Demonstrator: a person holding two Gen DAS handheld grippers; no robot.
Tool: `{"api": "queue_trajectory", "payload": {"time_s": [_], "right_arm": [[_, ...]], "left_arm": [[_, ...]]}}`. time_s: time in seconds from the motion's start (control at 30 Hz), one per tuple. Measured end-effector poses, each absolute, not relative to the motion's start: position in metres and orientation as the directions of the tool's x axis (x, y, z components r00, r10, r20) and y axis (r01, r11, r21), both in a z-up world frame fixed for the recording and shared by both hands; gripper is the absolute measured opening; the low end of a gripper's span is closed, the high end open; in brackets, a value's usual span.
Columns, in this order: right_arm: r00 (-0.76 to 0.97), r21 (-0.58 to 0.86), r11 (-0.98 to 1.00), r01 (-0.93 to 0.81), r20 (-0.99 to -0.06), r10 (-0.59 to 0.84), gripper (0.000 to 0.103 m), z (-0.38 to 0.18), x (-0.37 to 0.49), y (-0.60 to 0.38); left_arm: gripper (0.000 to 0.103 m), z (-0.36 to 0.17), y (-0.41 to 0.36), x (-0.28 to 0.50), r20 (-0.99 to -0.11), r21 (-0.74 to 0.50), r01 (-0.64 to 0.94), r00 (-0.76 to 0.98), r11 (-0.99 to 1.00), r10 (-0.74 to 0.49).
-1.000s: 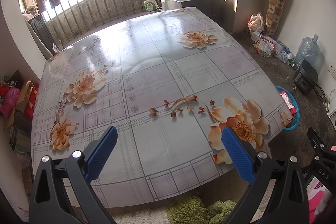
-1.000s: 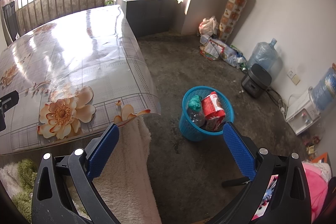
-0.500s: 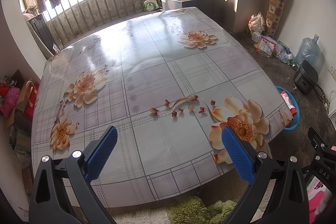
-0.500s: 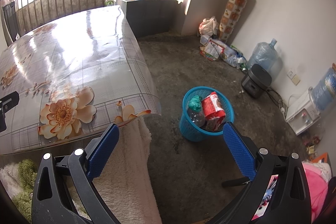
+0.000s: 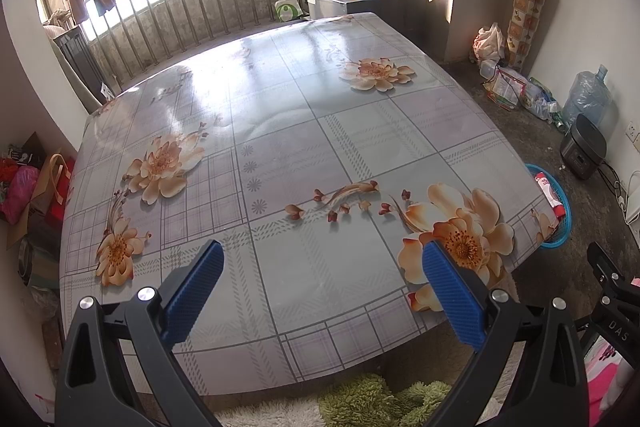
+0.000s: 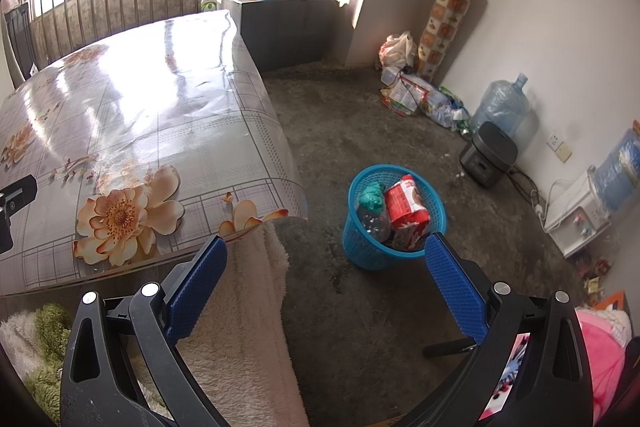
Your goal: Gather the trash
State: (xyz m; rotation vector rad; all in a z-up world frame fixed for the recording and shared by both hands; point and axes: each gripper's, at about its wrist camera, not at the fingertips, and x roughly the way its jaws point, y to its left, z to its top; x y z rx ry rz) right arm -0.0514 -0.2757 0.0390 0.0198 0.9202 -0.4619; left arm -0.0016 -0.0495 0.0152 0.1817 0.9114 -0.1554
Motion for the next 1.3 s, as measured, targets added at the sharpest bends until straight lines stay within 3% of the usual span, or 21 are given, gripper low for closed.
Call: {"api": "queue_trajectory", "payload": {"time_s": [1.3], "right_arm": [[0.515, -0.176, 0.902, 0.394, -0.770, -0.375, 0.095, 0.0387, -0.0511, -0.2747]], "left_arm": [[0.097, 0.0134, -0.0467, -0.0013, -0.803, 0.084, 0.202, 0.593, 0.976, -0.053]]}}
